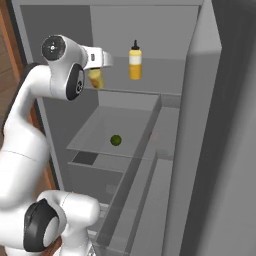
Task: Place the mustard and mustard from the counter to the top shelf of the fridge. If the existing items in the fridge are on the top shelf, move them to other shelves.
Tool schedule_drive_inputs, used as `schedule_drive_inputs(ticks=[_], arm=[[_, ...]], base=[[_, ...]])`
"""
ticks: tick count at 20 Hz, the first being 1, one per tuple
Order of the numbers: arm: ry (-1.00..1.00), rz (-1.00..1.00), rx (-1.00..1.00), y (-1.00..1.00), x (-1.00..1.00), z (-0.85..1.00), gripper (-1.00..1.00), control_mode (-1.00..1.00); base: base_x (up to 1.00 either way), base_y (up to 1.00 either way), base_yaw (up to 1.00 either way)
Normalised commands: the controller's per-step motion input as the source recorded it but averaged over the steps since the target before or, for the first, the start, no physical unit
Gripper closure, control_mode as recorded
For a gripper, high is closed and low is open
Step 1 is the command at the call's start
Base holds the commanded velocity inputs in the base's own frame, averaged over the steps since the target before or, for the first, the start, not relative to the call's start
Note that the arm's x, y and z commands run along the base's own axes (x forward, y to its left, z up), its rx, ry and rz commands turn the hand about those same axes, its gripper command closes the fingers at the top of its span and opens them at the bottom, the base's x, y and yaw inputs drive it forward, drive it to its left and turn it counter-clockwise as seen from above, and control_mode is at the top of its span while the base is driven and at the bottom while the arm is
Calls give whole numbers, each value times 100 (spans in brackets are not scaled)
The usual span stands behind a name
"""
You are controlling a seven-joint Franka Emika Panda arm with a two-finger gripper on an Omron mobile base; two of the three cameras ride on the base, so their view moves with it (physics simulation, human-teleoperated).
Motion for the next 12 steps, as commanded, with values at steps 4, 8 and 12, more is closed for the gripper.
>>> schedule_drive_inputs(ticks=[4, 8, 12], arm=[[0, 2, 0, -7, 17, -7, 100, -100], [6, 0, 0, 3, 36, 4, 100, -100], [3, 0, 0, 17, 46, 0, 100, -100]], base=[[0, 0, 0], [0, 0, 0], [0, 0, 0]])
